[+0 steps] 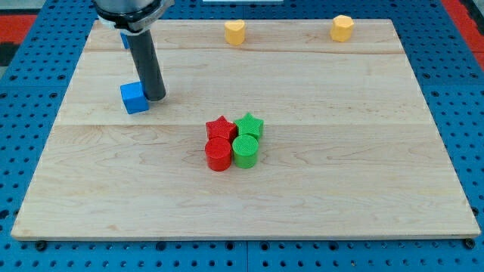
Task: Push the green circle with red circle towards the center right
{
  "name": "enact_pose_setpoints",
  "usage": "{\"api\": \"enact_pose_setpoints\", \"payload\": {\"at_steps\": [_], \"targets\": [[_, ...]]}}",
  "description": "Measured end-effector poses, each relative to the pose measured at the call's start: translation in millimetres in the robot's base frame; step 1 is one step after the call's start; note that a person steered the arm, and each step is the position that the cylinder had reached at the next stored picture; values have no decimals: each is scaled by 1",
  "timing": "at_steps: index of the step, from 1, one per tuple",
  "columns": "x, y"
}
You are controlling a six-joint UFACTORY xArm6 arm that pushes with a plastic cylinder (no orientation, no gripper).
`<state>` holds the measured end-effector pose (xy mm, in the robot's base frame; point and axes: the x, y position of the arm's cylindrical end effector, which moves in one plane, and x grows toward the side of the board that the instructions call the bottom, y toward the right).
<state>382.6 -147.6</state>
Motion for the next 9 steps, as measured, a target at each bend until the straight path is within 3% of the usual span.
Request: {"api": "enact_pose_setpoints", "payload": {"at_steps": [4,6,9], "targets": [[37,-36],[39,21],[109,72]]}}
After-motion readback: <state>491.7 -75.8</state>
